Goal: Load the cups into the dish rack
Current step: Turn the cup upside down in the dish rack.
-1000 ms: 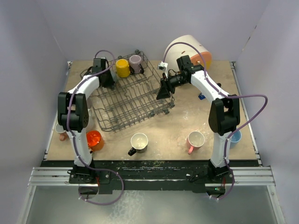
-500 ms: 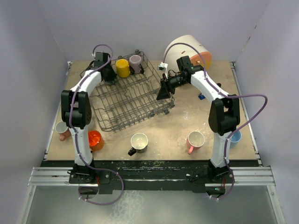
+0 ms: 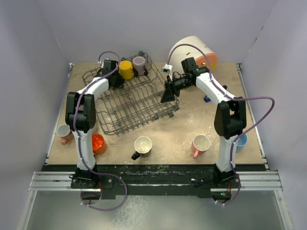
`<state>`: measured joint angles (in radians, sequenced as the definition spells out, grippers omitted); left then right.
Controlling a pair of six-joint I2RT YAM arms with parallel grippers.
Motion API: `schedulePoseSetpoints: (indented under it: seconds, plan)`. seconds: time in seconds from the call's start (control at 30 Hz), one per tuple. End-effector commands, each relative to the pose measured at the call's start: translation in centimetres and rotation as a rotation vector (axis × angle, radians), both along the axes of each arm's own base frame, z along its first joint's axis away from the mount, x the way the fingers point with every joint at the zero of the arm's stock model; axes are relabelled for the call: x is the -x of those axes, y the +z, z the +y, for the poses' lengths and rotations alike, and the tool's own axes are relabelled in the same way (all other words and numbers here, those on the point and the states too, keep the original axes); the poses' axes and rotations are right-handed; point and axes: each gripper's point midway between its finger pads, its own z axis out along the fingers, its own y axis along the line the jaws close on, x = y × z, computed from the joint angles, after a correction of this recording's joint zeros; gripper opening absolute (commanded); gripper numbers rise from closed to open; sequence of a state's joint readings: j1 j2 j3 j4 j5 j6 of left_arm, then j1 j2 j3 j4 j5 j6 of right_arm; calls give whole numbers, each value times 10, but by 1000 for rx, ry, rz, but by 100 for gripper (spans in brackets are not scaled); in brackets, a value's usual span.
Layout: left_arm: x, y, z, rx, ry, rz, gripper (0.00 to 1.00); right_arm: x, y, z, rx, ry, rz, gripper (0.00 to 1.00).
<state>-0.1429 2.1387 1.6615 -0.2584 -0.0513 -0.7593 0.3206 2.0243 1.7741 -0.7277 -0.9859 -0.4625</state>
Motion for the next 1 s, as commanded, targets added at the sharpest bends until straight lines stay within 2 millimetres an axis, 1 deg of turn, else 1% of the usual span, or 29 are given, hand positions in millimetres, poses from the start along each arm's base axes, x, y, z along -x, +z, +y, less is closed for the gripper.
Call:
schedulePoseSetpoints:
  seconds: [0.0, 0.13, 0.37, 0.5, 0.67, 0.73, 0.87, 0.97]
  plan:
    - [1, 2, 10, 1, 64, -20, 7, 1, 16, 3, -27, 19, -37, 52]
    - [6, -2, 11, 0, 73, -10, 11, 2, 15, 2, -25, 18, -33, 51]
    - [11, -4, 17, -14, 99, 9, 12, 2, 16, 2, -24, 17, -39, 52]
    - [6, 2, 19, -2, 106, -14, 12, 2, 17, 2, -24, 17, -41, 52]
    - [-3, 18, 17, 50, 75, -95, 13, 2, 16, 1, -23, 17, -41, 52]
    - [-3, 24, 18, 57, 61, -118, 17, 2, 17, 1, -23, 19, -43, 52]
    - [3, 27, 22, 21, 52, -115, 27, 2, 16, 1, -21, 20, -43, 52]
    - [8, 29, 24, 6, 46, -115, 33, 2, 16, 2, -22, 21, -42, 52]
